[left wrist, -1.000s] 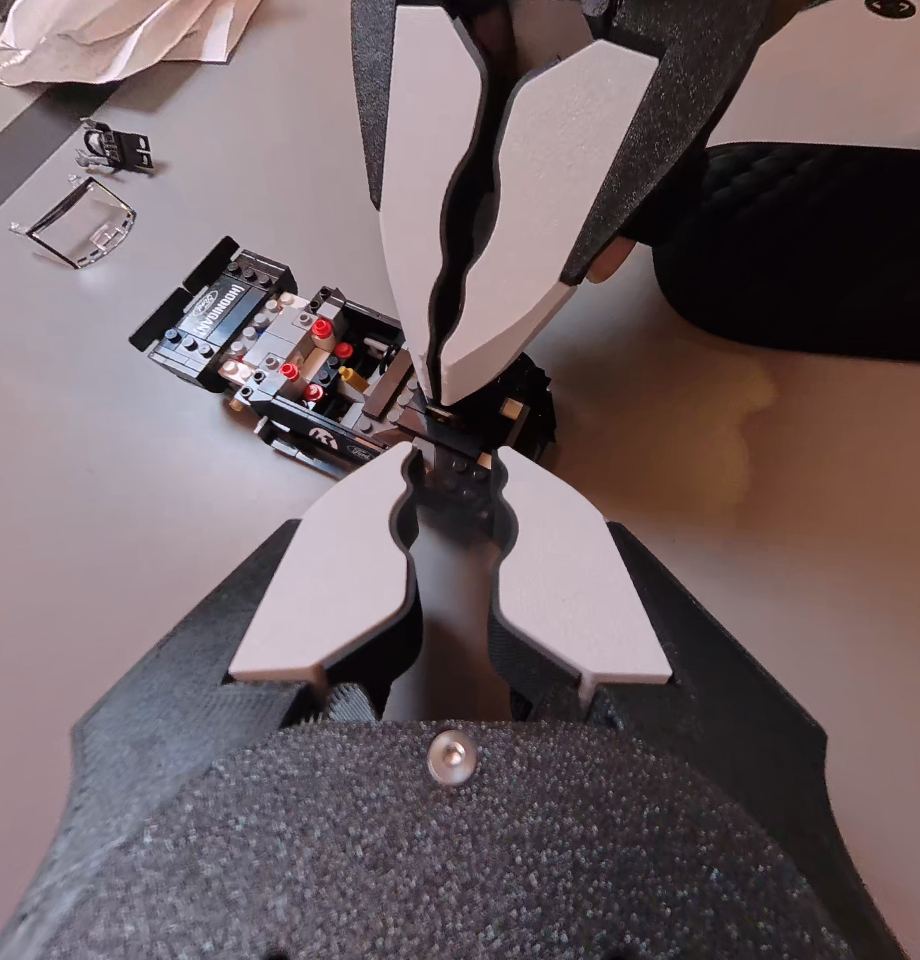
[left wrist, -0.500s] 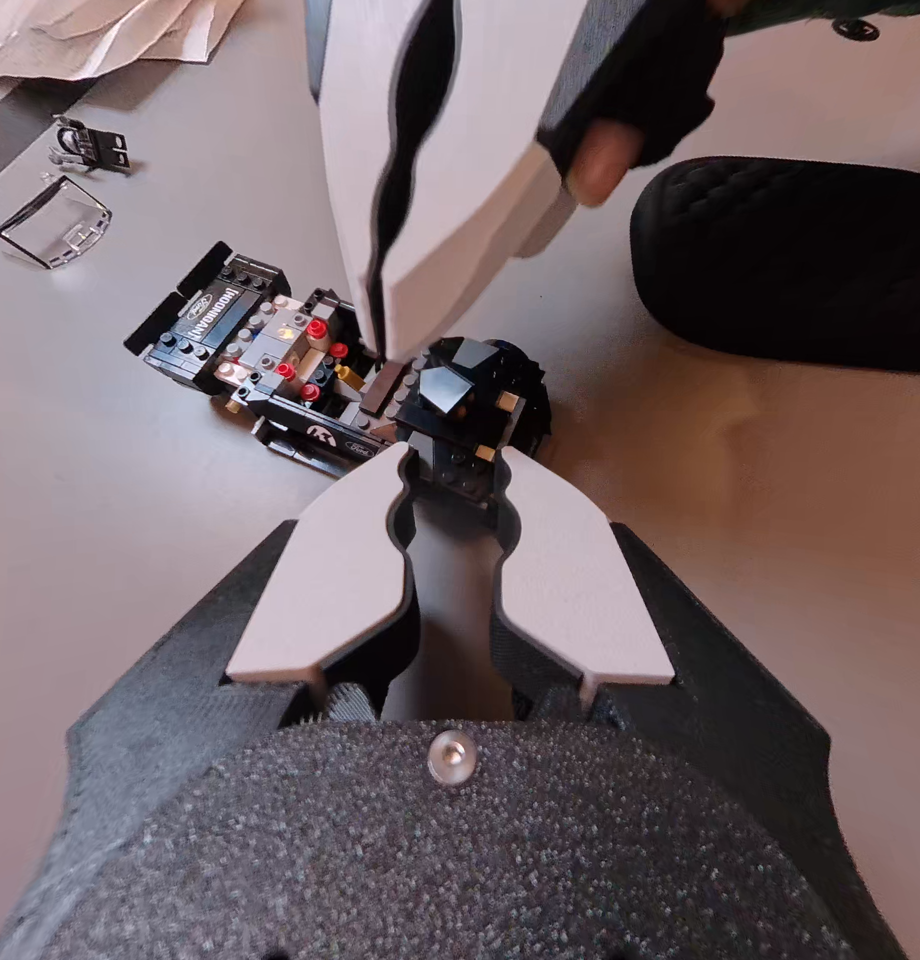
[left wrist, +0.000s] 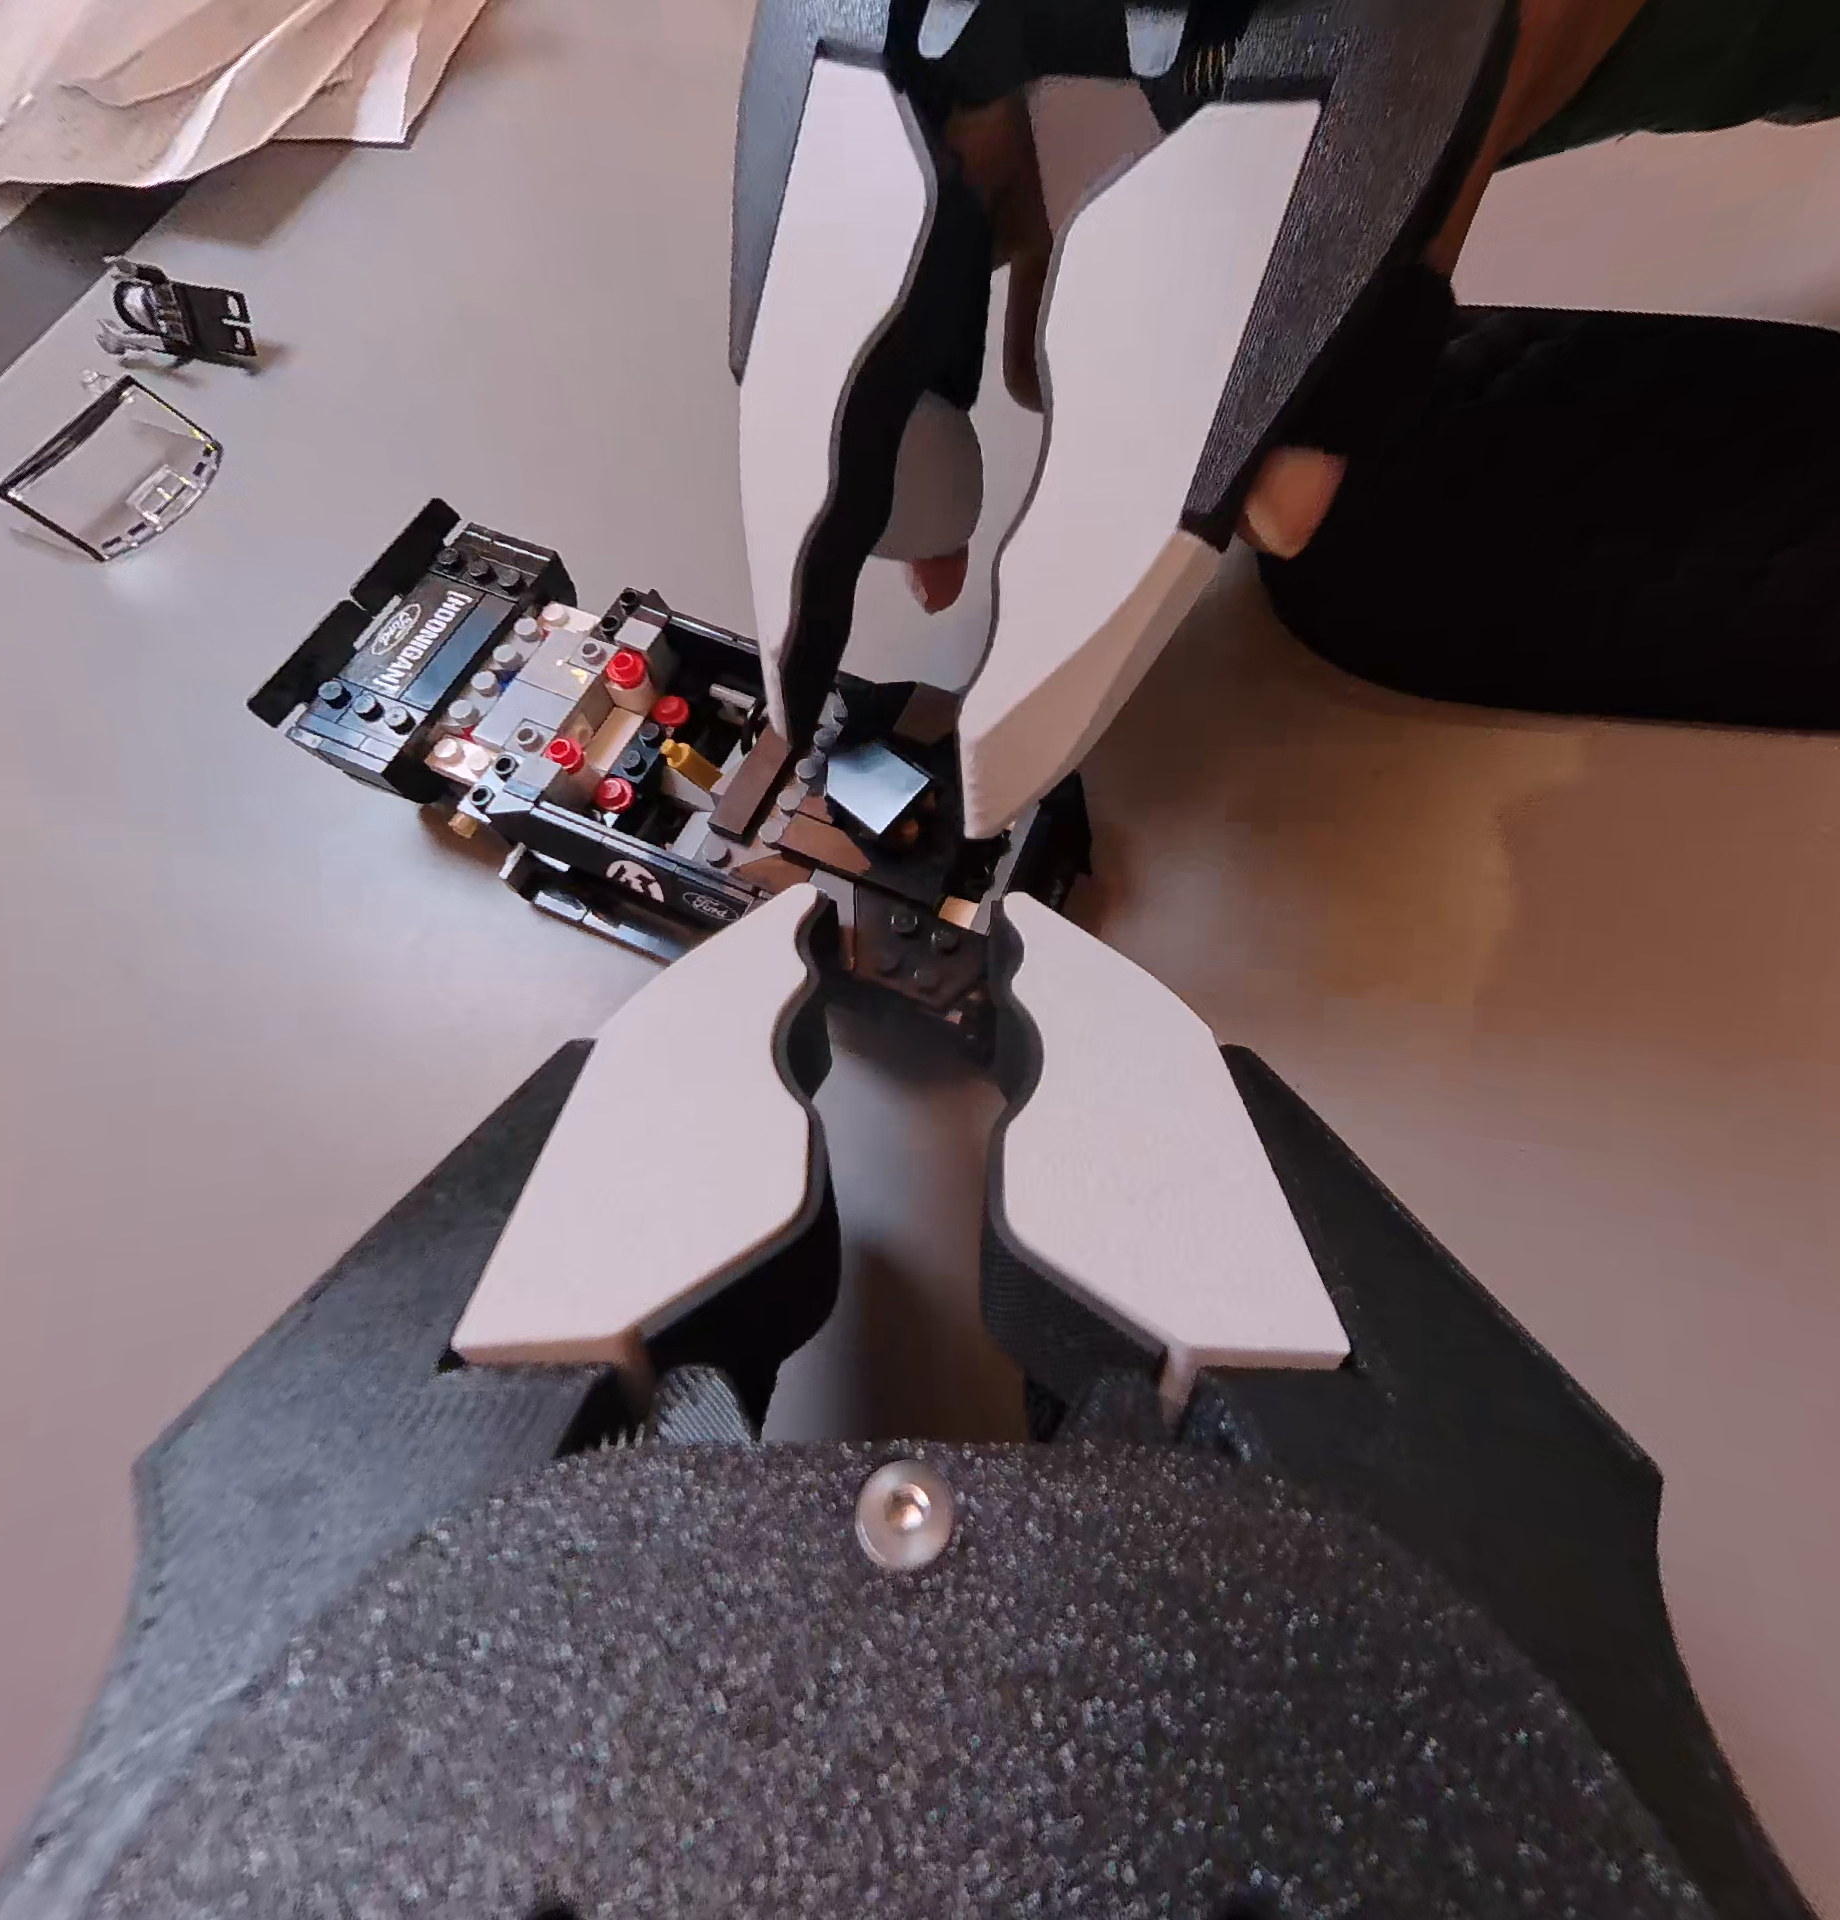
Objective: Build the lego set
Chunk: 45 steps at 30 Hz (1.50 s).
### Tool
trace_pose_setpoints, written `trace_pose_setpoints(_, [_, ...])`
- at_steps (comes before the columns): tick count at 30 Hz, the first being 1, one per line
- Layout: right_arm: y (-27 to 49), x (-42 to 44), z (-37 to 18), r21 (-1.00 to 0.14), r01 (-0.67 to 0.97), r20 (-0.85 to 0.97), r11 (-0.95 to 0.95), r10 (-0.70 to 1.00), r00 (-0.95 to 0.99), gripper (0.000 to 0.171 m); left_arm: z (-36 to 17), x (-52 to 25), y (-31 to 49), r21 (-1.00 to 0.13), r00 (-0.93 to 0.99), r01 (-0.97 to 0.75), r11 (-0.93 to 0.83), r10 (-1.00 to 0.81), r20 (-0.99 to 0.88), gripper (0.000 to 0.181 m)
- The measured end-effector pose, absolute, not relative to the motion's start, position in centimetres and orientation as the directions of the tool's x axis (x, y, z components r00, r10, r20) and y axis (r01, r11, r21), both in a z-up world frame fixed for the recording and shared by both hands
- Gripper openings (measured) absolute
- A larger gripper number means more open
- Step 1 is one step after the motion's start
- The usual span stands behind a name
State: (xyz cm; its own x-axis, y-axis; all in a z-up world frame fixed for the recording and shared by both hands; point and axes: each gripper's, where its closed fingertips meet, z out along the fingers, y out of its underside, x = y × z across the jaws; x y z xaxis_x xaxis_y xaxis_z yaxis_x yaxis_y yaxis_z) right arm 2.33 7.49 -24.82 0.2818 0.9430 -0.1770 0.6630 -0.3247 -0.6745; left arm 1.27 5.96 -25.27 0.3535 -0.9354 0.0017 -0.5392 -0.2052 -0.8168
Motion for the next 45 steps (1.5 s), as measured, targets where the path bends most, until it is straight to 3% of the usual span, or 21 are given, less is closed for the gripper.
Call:
trace_pose_setpoints(3, [7.7, 2.3, -25.2, -0.658, 0.689, -0.145, -0.304, 0.949, 0.281, 0.025, -25.2, 1.2, 6.0, -0.818, 0.353, -0.537, -0.208, -0.936, 0.006, 0.027])
trace_pose_setpoints(6, [7.6, 2.2, -25.0, -0.671, 0.685, -0.135, -0.283, 0.955, 0.262, 0.025, -25.2, 1.1, 6.1, -0.818, 0.354, -0.536, -0.21, -0.935, 0.008, 0.027])
trace_pose_setpoints(15, [8.1, 4.1, -20.4, -0.873, 0.437, -0.143, -0.219, 0.969, 0.199, 0.025, -24.8, 0.8, 6.2, -0.825, 0.355, -0.525, -0.209, -0.935, 0.01, 0.027])
trace_pose_setpoints(30, [7.3, 2.1, -25.0, -0.741, 0.671, 0.016, -0.037, 0.997, 0.074, 0.025, -25.2, 0.8, 6.3, -0.82, 0.356, -0.528, -0.222, -0.934, 0.024, 0.027])
trace_pose_setpoints(45, [7.3, 2.1, -25.1, -0.723, 0.69, 0.011, 0.014, 1.0, -0.009, 0.028, -25.3, 0.9, 6.2, -0.819, 0.347, -0.528, -0.223, -0.937, 0.032, 0.027])
